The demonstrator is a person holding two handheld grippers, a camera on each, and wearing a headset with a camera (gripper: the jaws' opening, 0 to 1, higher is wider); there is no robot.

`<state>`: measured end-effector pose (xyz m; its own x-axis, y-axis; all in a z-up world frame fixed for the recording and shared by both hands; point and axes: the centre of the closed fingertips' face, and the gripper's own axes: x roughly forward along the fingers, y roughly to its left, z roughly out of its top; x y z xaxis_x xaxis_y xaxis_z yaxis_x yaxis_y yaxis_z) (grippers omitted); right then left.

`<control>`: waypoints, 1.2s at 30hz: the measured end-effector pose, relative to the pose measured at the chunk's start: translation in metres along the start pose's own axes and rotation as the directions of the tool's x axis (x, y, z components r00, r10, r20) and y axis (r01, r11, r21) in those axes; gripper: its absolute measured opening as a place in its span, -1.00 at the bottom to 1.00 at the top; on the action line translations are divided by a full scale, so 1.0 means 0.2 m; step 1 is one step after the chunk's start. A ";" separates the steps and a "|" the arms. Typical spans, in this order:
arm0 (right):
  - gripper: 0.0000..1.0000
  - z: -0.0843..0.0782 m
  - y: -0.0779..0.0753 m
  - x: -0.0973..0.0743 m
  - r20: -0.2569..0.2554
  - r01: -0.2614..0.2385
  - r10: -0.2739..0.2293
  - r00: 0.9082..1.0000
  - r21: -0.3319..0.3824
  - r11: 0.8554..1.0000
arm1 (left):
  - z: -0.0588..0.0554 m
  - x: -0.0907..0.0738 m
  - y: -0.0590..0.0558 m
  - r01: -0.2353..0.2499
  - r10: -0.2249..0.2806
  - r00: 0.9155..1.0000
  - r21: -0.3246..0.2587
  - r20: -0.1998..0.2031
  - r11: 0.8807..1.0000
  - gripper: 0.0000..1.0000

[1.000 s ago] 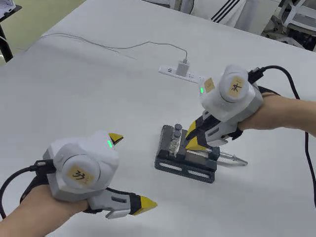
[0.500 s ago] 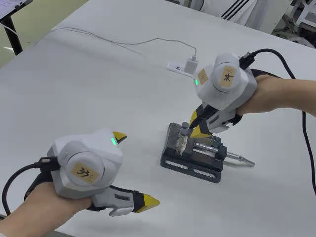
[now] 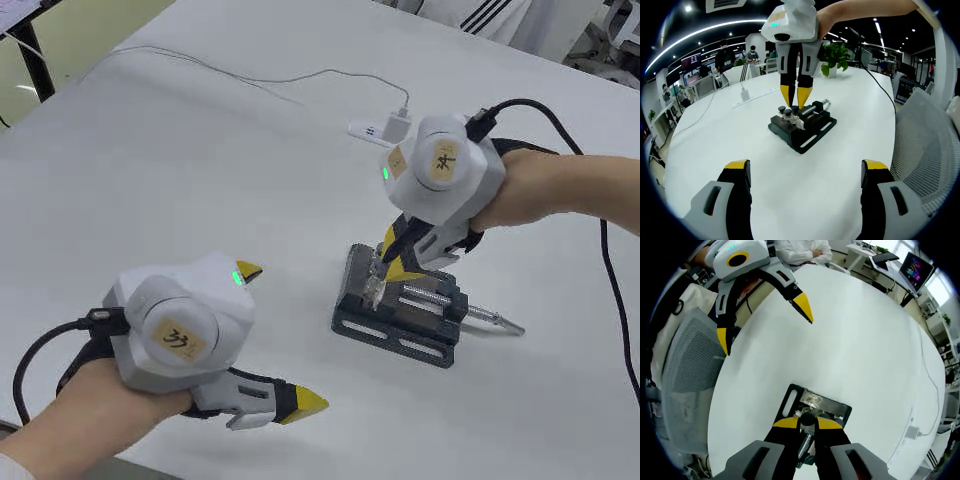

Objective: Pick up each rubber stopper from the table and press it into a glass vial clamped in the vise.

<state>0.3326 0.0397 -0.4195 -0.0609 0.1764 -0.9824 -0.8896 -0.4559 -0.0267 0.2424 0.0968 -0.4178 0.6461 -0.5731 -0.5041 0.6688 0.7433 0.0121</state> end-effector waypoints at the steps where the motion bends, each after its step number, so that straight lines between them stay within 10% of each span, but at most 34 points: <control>1: -0.86 0.00 0.00 0.00 -0.003 -0.004 0.004 1.000 0.000 1.000 | 0.00 0.00 0.00 -0.001 0.001 1.000 -0.001 -0.001 1.000 0.81; 36: -0.87 -0.01 -0.01 0.06 -0.067 -0.027 0.028 0.997 0.011 1.000 | -0.06 0.03 -0.03 0.026 -0.027 0.999 -0.026 -0.019 0.999 0.74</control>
<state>0.3342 0.0415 -0.4321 -0.0549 0.1048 -0.9930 -0.8927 -0.4506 0.0018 0.2377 0.0931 -0.4302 0.6210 -0.5860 -0.5206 0.6755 0.7370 -0.0239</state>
